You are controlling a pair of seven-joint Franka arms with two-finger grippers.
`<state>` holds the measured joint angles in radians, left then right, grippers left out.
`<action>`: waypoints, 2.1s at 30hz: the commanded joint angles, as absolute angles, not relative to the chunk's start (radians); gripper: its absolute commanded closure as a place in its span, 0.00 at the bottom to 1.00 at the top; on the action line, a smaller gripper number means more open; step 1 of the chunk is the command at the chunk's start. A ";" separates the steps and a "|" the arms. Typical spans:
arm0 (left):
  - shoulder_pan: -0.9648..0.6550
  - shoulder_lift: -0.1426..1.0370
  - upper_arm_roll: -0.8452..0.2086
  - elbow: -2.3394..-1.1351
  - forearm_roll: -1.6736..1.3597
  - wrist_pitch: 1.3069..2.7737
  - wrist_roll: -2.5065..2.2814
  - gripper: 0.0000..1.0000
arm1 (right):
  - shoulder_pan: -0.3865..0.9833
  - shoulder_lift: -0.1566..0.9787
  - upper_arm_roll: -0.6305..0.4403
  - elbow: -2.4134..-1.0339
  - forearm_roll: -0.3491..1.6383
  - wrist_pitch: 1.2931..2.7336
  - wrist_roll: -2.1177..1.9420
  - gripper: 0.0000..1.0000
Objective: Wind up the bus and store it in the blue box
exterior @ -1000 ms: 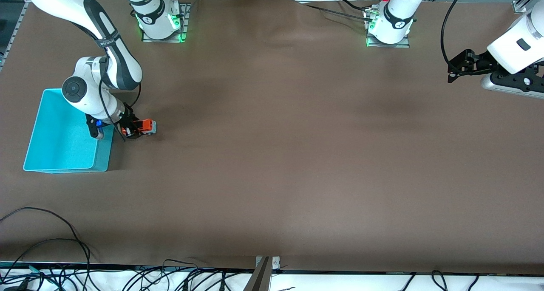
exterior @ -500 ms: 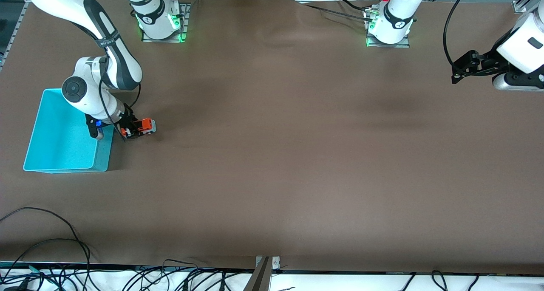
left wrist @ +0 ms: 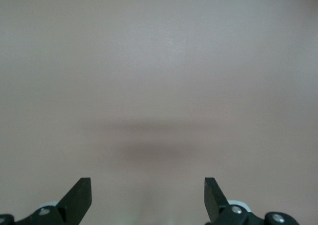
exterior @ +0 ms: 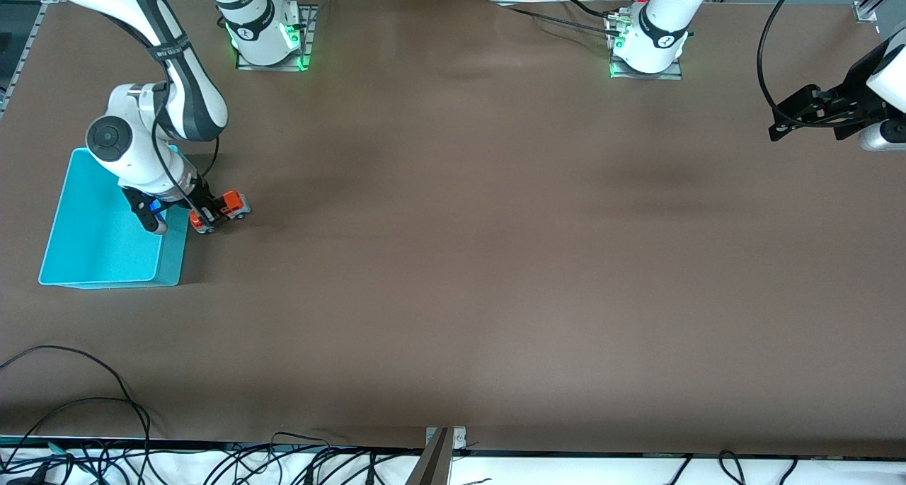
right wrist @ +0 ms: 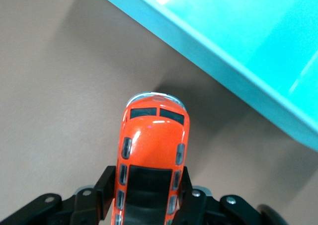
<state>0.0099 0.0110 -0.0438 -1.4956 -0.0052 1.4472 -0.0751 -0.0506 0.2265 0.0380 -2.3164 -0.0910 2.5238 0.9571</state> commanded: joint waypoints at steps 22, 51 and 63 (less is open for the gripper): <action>0.005 0.011 -0.063 -1.480 -0.014 1.433 -0.086 0.00 | -0.086 0.055 -0.050 -2.148 -0.071 2.149 0.177 1.00; 0.011 -0.006 -0.072 -1.506 -0.017 1.433 -0.080 0.00 | -0.207 0.288 -0.229 -2.117 -0.201 2.355 -0.320 1.00; 0.017 -0.029 -0.072 -1.543 -0.021 1.470 -0.078 0.00 | -0.242 0.354 -0.229 -2.097 -0.199 2.376 -0.327 1.00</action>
